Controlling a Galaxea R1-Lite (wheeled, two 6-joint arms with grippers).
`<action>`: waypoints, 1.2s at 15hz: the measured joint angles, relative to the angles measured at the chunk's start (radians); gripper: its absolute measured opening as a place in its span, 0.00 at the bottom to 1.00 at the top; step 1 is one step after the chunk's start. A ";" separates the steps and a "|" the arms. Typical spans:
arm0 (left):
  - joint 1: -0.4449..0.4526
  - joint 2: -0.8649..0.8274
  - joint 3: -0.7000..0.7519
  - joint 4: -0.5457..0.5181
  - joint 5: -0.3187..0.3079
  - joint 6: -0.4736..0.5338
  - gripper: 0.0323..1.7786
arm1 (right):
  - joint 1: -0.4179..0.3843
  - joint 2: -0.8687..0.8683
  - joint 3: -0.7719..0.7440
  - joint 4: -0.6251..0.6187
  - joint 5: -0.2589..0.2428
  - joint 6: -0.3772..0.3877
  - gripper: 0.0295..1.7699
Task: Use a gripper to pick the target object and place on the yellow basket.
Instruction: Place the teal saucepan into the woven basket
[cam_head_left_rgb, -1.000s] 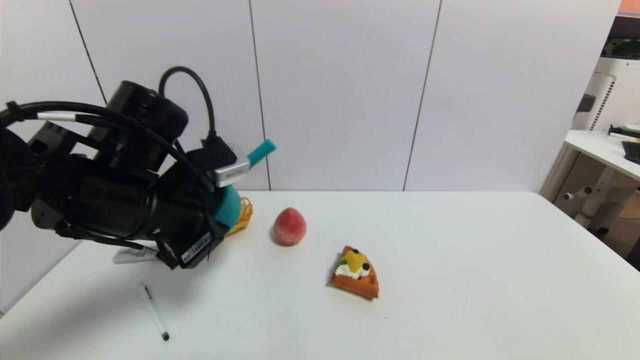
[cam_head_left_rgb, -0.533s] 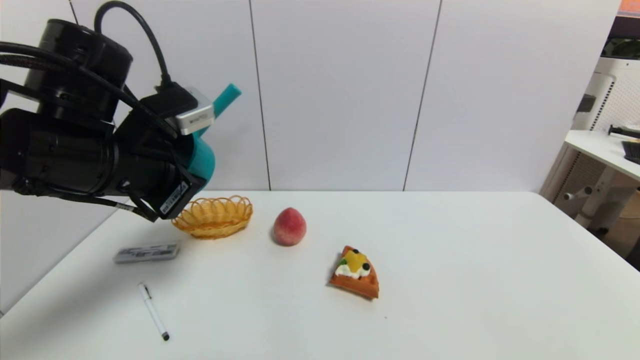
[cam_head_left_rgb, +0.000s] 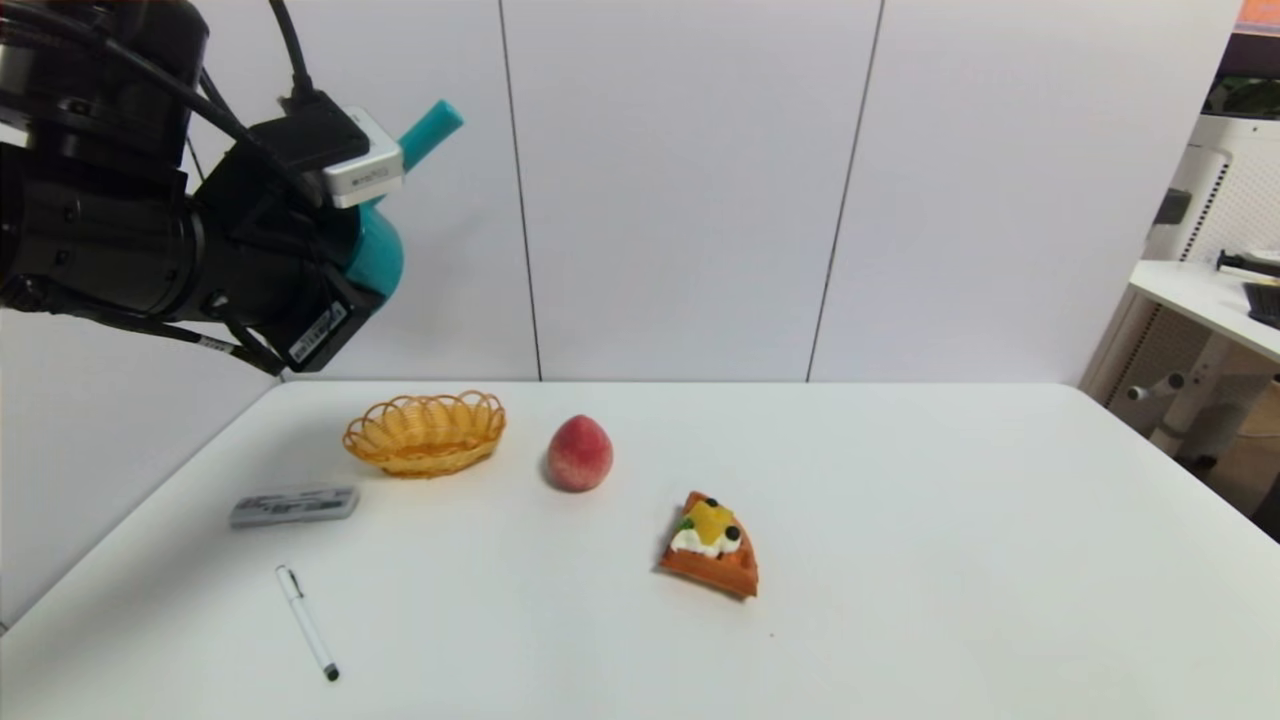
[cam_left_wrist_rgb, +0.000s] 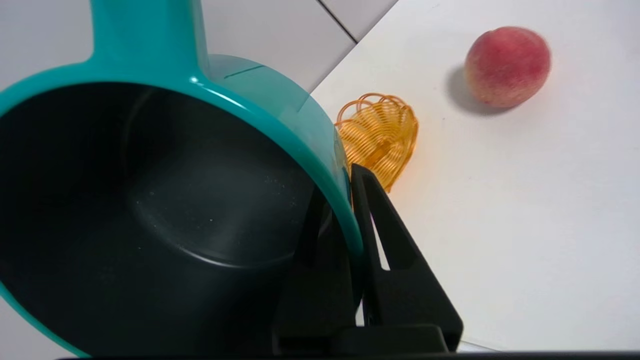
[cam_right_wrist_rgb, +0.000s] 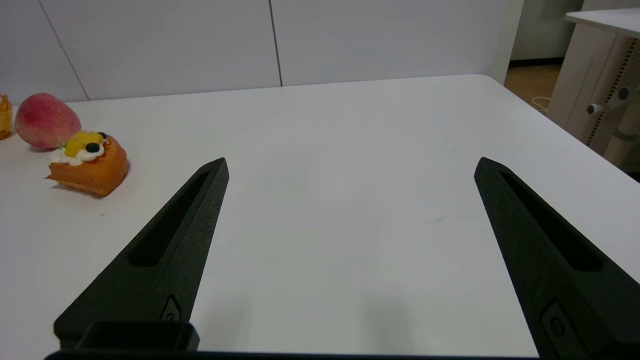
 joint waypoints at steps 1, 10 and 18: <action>0.007 0.009 -0.007 0.000 0.001 0.012 0.05 | 0.000 0.000 0.000 0.000 0.000 0.000 0.96; 0.137 0.279 -0.085 -0.013 -0.104 0.135 0.05 | 0.000 0.000 0.000 0.000 0.000 0.000 0.96; 0.158 0.576 -0.247 -0.007 -0.194 0.135 0.05 | 0.000 0.000 0.000 0.000 0.000 0.000 0.96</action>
